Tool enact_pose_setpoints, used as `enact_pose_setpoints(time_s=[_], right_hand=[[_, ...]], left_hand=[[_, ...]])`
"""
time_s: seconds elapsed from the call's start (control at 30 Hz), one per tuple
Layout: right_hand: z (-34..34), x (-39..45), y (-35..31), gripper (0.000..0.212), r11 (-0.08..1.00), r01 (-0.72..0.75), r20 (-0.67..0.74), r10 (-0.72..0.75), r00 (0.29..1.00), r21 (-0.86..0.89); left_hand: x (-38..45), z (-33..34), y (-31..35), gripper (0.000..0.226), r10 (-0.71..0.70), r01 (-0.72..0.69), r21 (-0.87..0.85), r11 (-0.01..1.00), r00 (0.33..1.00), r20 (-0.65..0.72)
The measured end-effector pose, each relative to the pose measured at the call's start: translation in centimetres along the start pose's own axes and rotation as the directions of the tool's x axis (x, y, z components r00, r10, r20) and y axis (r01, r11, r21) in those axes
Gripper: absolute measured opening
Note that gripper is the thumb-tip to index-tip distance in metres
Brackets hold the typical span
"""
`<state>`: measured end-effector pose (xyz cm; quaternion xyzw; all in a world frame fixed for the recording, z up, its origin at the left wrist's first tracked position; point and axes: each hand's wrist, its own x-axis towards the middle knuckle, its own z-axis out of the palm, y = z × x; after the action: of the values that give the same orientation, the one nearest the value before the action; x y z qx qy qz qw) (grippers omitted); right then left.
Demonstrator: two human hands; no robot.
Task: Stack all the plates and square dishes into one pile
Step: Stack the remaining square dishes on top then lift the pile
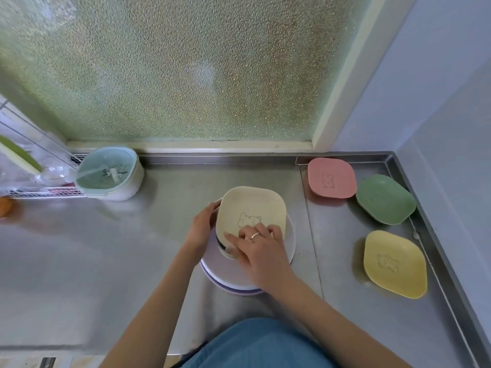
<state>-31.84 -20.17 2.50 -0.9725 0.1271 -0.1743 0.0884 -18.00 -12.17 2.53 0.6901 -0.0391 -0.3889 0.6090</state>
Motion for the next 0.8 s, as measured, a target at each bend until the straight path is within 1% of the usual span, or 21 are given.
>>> enact_pose_setpoints(time_s=[0.03, 0.07, 0.1, 0.13, 0.17, 0.2, 0.23, 0.27, 0.37, 0.43, 0.53, 0.6, 0.73, 0.8], right_hand=[[-0.5, 0.1, 0.4, 0.038, 0.997, -0.047, 0.005, 0.046, 0.999, 0.059], [-1.0, 0.3, 1.0, 0.042, 0.985, -0.134, -0.007, 0.135, 0.991, 0.109], [-1.4, 0.7, 1.6, 0.045, 0.956, -0.246, -0.024, 0.252, 0.967, 0.158], [-1.6, 1.0, 2.4, 0.047, 0.907, -0.363, -0.031, 0.378, 0.925, 0.215], [-1.7, 1.3, 3.2, 0.051, 0.842, -0.463, 0.0, 0.482, 0.876, 0.278], [-1.6, 1.5, 3.8, 0.053, 0.785, -0.523, 0.061, 0.535, 0.843, 0.333], [-1.5, 1.8, 4.2, 0.054, 0.749, -0.55, 0.127, 0.545, 0.829, 0.369], [-1.3, 1.9, 4.4, 0.054, 0.741, -0.554, 0.181, 0.528, 0.83, 0.38], [-0.7, 1.7, 4.1, 0.056, 0.783, -0.537, 0.293, 0.458, 0.839, 0.312], [-0.2, 1.5, 3.8, 0.058, 0.778, -0.551, 0.302, 0.471, 0.829, 0.3], [0.0, 2.0, 3.7, 0.064, 0.702, -0.613, 0.295, 0.537, 0.79, 0.362], [0.0, 2.3, 3.8, 0.067, 0.685, -0.631, 0.293, 0.559, 0.776, 0.364], [0.0, 2.2, 3.9, 0.065, 0.695, -0.626, 0.298, 0.551, 0.78, 0.353], [0.0, 2.4, 3.9, 0.058, 0.737, -0.607, 0.28, 0.541, 0.793, 0.296]], left_hand=[[0.0, 0.1, 0.0, 0.036, 0.023, -0.023, 0.002, 1.0, 1.0, -0.004], [0.0, 0.3, 0.0, 0.034, 0.061, -0.06, 0.015, 0.998, 0.998, -0.016], [0.0, 0.6, 0.2, 0.034, 0.09, -0.089, 0.034, 0.995, 0.995, -0.032], [0.0, 0.8, 0.5, 0.035, 0.106, -0.103, 0.061, 0.993, 0.993, -0.05], [0.1, 1.1, 0.7, 0.037, 0.111, -0.105, 0.089, 0.99, 0.992, -0.063], [0.2, 1.4, 0.8, 0.038, 0.12, -0.111, 0.121, 0.986, 0.991, -0.067], [0.2, 1.6, 0.8, 0.039, 0.134, -0.124, 0.146, 0.982, 0.989, -0.064], [0.2, 1.8, 0.8, 0.042, 0.146, -0.135, 0.167, 0.977, 0.988, -0.057], [-0.2, 1.9, 0.3, 0.049, 0.18, -0.163, 0.209, 0.964, 0.982, -0.063], [-0.5, 1.8, 0.2, 0.051, 0.193, -0.174, 0.22, 0.96, 0.979, -0.067], [-0.6, 1.9, 0.4, 0.046, 0.187, -0.168, 0.228, 0.959, 0.98, -0.067], [-0.4, 1.9, 0.4, 0.04, 0.187, -0.163, 0.249, 0.955, 0.98, -0.073], [0.1, 1.7, -0.1, 0.036, 0.18, -0.151, 0.269, 0.951, 0.98, -0.088], [0.3, 1.7, 0.0, 0.039, 0.164, -0.128, 0.296, 0.947, 0.981, -0.103]])
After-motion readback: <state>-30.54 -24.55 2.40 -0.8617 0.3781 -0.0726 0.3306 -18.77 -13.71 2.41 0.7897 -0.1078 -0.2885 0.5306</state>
